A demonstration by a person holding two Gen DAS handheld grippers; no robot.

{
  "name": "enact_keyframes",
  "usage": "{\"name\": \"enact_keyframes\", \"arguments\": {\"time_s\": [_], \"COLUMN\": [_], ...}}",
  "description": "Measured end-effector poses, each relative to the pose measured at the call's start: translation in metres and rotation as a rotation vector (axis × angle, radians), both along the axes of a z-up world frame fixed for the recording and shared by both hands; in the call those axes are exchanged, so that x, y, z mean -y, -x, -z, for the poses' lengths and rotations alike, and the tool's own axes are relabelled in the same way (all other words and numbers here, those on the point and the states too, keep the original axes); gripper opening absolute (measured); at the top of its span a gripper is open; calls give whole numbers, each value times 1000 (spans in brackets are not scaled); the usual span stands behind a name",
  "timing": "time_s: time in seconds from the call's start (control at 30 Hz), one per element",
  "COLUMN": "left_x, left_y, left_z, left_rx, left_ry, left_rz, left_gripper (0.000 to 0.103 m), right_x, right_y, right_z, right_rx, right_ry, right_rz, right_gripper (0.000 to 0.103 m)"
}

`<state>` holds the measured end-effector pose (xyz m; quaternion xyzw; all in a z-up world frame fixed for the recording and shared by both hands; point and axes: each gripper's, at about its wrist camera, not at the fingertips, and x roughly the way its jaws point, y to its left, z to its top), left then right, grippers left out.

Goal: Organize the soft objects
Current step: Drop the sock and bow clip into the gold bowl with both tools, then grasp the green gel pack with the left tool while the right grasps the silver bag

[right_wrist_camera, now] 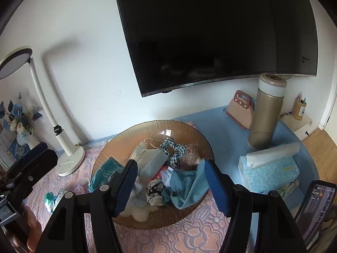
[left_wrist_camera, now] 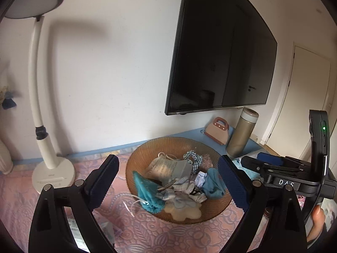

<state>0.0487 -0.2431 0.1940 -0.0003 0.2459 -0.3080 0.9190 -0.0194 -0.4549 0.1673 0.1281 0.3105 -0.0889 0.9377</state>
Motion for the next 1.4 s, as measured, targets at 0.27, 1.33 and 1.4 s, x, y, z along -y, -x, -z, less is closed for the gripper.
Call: {"name": "enact_keyframes", "arguments": {"time_s": [0.27,1.33,1.4], "left_x": [-105,-285,-287], "left_y": [41,45,41], "left_z": [-41,169,172], "left_rx": [40,-396,-416], "left_ry": [72,-8,-5], "left_rz": [-117,-444,-450], "left_gripper": [95,101,101], "right_x": [-54,-252,-251], "right_y": [42,20,21], "right_z": [-19,133,133], "right_rx": [47,-126,-125], "right_ry": [73,200,198], "right_rz": [-98,-417,-417], "right_gripper": [65,92,92]}}
